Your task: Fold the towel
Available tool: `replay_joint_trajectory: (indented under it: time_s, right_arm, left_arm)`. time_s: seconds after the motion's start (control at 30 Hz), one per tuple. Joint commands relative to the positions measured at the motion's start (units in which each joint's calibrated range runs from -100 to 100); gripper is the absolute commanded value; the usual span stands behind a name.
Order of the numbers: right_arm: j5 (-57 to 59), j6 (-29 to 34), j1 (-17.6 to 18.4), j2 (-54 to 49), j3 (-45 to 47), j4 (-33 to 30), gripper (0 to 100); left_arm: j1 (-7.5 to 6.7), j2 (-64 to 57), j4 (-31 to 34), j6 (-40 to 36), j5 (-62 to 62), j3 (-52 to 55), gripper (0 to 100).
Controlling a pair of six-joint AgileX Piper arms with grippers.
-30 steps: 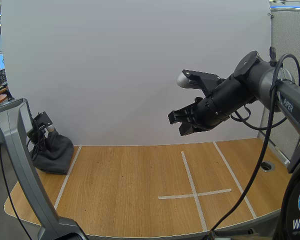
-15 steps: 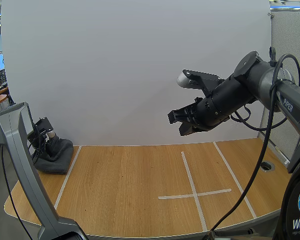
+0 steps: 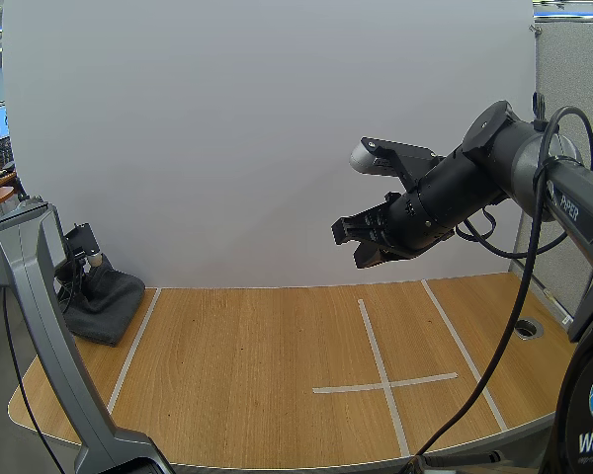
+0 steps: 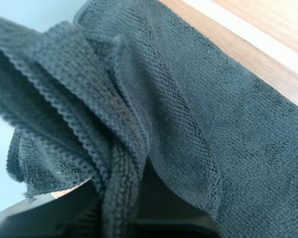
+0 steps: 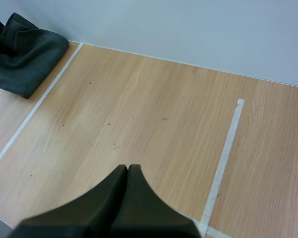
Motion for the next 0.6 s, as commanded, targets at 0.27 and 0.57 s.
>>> replay_joint_trajectory:
  time_s: [0.27, 0.57]
  right_arm:
    - [0.7, 0.5, 0.1, -0.8, 0.2, 0.0, 0]
    - [0.7, 0.2, 0.1, -0.8, 0.2, 0.0, 0]
  left_arm:
    - [-0.11, -0.3, -5.3, -5.0, 0.3, -0.7, 55]
    - [0.89, -0.3, -3.7, -10.5, 0.3, -0.7, 100]
